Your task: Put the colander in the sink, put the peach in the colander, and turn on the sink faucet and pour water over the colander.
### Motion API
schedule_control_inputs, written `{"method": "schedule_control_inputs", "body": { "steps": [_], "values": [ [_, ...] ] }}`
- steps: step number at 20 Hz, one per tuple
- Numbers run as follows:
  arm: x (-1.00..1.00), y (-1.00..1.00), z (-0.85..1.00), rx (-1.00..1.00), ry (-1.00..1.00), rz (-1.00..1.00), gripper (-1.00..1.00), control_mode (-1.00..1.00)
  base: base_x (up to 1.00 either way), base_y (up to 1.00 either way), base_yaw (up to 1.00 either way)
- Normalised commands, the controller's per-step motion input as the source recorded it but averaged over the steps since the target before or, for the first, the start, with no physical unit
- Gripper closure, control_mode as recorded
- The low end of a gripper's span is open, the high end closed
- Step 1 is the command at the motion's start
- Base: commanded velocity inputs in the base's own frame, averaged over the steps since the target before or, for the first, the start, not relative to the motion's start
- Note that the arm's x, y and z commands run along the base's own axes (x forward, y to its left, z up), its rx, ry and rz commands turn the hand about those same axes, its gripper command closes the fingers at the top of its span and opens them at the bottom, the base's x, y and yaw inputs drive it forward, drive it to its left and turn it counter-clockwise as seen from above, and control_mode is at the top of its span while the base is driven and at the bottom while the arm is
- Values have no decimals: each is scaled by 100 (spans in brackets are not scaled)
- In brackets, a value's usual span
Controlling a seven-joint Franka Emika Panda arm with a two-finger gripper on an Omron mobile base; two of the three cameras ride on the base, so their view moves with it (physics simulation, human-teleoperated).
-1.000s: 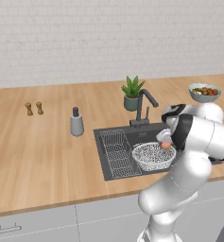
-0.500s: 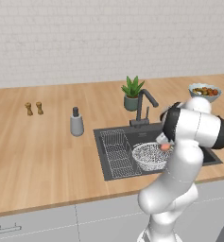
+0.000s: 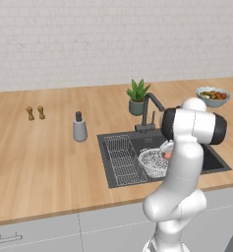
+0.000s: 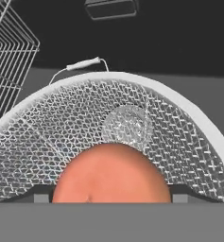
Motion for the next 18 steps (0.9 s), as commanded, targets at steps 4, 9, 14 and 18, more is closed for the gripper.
{"method": "schedule_control_inputs", "body": {
  "steps": [4, 9, 14, 18],
  "values": [
    [30, 0, -18, 0, 0, 0, 100, -100, 0, 0, 0],
    [9, 0, -15, 0, 0, 1, 100, -100, 0, 0, 0],
    [0, 1, -5, -1, 0, 1, -100, -100, 0, 0, 0],
    [-8, 4, 0, 0, 0, 2, -100, -100, 0, 0, 0]
  ]
}}
